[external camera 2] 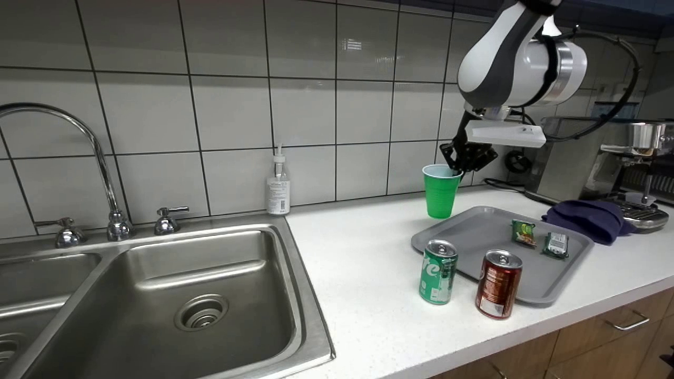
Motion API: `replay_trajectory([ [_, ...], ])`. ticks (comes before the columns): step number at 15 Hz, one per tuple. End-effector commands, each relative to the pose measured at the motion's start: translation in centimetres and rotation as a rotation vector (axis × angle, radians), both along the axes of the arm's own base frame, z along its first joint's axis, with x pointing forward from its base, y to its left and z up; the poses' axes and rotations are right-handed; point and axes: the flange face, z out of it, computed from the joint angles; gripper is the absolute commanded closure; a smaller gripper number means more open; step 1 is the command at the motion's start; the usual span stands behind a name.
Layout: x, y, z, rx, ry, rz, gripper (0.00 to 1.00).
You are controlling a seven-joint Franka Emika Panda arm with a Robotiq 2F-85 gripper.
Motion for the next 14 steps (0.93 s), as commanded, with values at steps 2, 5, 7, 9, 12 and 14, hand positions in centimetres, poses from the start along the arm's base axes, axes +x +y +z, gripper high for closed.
replay_trajectory([
  [2,-0.8,-3.6,0.2,-0.013,-0.014,-0.100,0.99],
  [5,-0.9,-5.6,-0.1,-0.022,-0.011,-0.157,0.99],
  [7,-1.0,-6.7,-0.4,-0.027,-0.011,-0.195,0.99],
  [9,-1.1,-7.9,-0.9,-0.033,-0.010,-0.237,0.99],
  [12,-1.3,-9.5,-1.7,-0.045,-0.008,-0.293,0.99],
  [14,-1.4,-10.5,-2.3,-0.049,-0.004,-0.327,0.99],
])
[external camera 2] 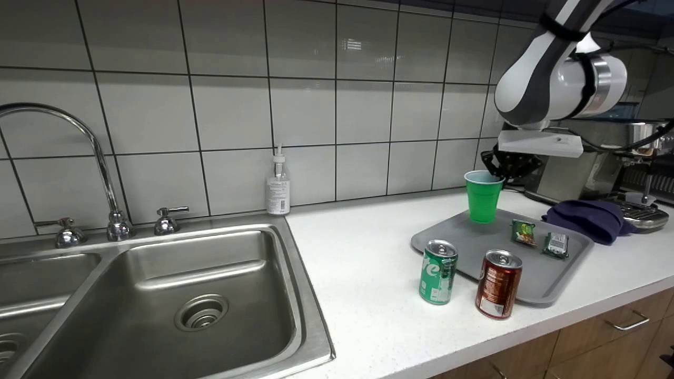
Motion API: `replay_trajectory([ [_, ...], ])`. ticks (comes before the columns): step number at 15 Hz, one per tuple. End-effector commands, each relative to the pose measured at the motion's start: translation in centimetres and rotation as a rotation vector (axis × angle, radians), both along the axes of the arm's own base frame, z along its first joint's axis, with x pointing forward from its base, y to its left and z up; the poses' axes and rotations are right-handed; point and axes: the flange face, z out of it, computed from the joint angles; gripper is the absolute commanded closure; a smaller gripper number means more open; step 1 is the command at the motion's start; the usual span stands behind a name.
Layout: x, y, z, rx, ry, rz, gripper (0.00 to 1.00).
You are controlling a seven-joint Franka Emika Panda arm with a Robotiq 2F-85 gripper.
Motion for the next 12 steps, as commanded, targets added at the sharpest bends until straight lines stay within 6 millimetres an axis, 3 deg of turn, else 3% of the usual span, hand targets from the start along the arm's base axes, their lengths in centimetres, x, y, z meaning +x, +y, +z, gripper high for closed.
replay_trajectory([
  [1,0.6,-1.4,-0.7,-0.018,-0.010,-0.067,0.99],
  [12,1.4,-2.4,-3.5,-0.002,0.009,-0.187,0.99],
])
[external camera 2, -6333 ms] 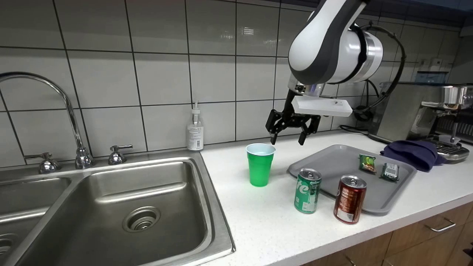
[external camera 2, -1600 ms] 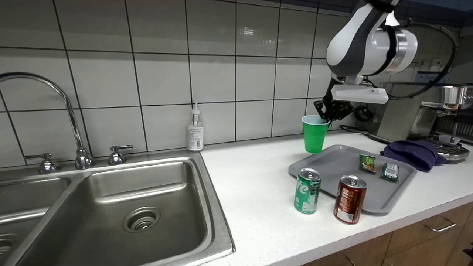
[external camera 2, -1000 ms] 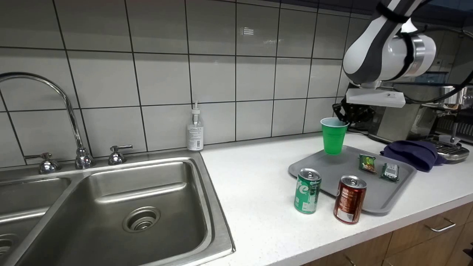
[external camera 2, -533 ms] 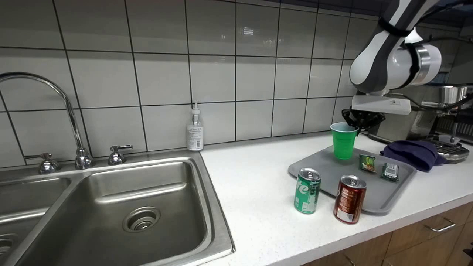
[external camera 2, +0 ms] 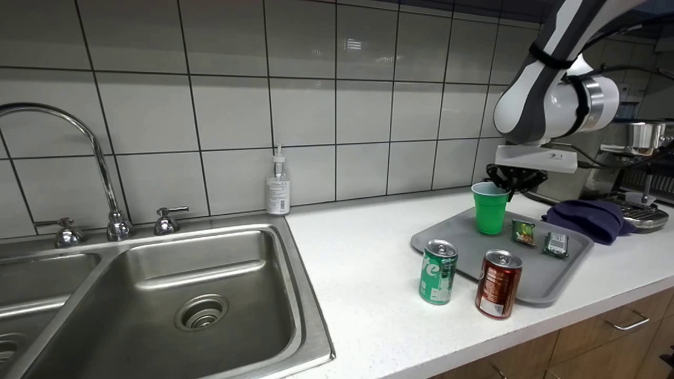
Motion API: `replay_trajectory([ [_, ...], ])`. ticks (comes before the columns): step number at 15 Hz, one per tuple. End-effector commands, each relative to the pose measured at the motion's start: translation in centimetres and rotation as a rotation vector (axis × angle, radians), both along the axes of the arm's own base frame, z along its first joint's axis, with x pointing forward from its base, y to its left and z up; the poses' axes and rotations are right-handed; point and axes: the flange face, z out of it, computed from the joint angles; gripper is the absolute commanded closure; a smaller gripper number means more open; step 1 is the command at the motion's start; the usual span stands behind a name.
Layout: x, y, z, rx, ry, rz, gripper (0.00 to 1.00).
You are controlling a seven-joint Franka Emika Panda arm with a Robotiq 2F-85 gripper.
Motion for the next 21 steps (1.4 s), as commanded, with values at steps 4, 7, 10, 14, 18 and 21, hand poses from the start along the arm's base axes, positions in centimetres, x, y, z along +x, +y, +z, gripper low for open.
replay_trajectory([
  [4,0.9,0.3,-0.1,0.001,-0.013,-0.030,0.57],
  [7,0.7,0.7,0.5,0.001,-0.020,-0.009,0.35],
  [10,0.6,1.1,1.1,-0.001,-0.031,0.003,0.12],
  [14,0.4,1.6,2.0,-0.016,-0.048,0.020,0.00],
  [18,0.1,2.4,3.1,-0.039,-0.070,0.043,0.00],
  [21,-0.5,3.5,3.5,-0.055,-0.071,0.067,0.00],
])
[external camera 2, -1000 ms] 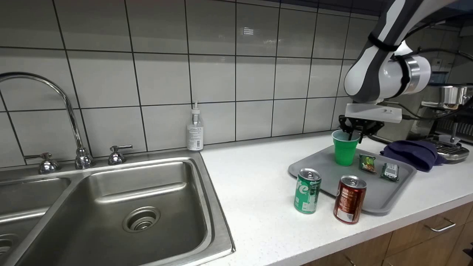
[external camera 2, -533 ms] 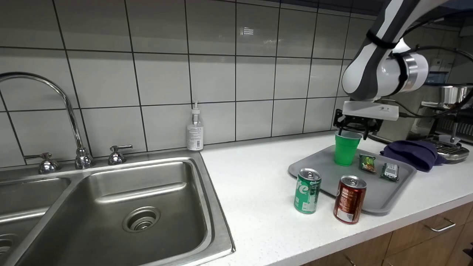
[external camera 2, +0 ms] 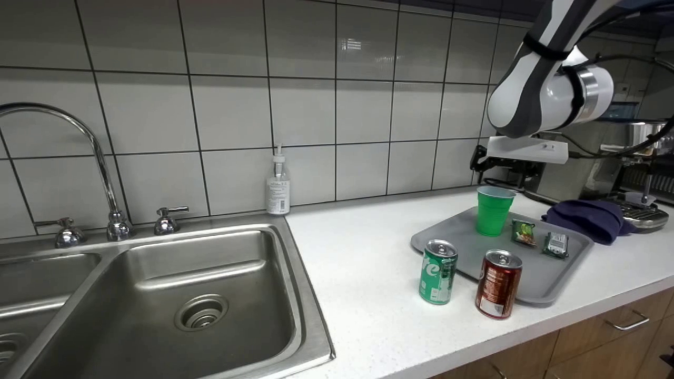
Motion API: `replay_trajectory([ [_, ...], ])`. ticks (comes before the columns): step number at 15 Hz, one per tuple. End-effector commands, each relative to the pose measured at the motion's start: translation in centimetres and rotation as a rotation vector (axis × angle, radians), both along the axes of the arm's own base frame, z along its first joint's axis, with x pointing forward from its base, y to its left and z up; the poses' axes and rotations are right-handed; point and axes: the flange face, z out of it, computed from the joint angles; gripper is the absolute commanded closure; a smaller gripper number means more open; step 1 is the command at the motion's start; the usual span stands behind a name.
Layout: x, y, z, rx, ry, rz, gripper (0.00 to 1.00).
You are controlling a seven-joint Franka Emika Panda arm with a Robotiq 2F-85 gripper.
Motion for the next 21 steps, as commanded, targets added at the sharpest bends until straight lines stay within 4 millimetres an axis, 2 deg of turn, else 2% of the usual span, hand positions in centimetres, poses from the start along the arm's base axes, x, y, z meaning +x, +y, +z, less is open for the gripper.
replay_trajectory([
  [1,-1.5,1.5,1.3,-0.010,-0.014,0.018,0.00],
  [21,-6.2,12.2,2.4,-0.014,0.026,0.270,0.00],
])
